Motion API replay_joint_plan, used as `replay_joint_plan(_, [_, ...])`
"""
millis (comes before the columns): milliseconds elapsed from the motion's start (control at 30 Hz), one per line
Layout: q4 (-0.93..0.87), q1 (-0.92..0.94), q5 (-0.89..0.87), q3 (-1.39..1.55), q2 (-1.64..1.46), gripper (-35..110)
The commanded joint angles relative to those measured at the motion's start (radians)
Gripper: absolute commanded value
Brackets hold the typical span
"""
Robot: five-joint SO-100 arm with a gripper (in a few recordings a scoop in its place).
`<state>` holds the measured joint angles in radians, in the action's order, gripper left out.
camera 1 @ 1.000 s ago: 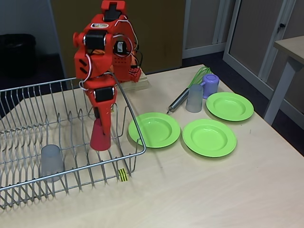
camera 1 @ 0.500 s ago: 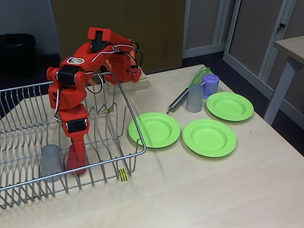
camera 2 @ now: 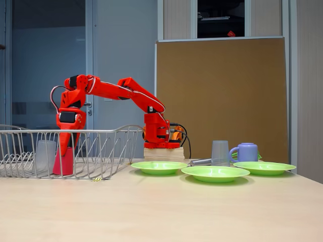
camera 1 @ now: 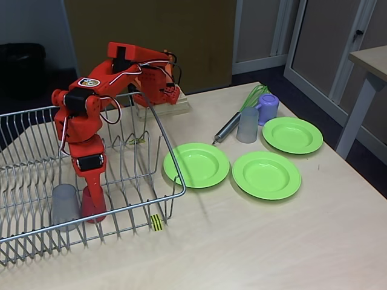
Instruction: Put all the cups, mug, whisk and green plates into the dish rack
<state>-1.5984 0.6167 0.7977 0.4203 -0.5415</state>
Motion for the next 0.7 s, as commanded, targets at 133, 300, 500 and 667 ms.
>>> replay_joint_plan(133, [-0.083,0.006,0.018,-0.049,-0.009,32])
replay_joint_plan(300, [-0.147,-0.018,0.018,-0.129,-0.032,32])
replay_joint_plan(500, [-0.216,-0.049,0.015,-0.158,-0.103,33])
replay_joint_plan(667, [-0.238,-0.115,0.009,-0.084,-0.235,32])
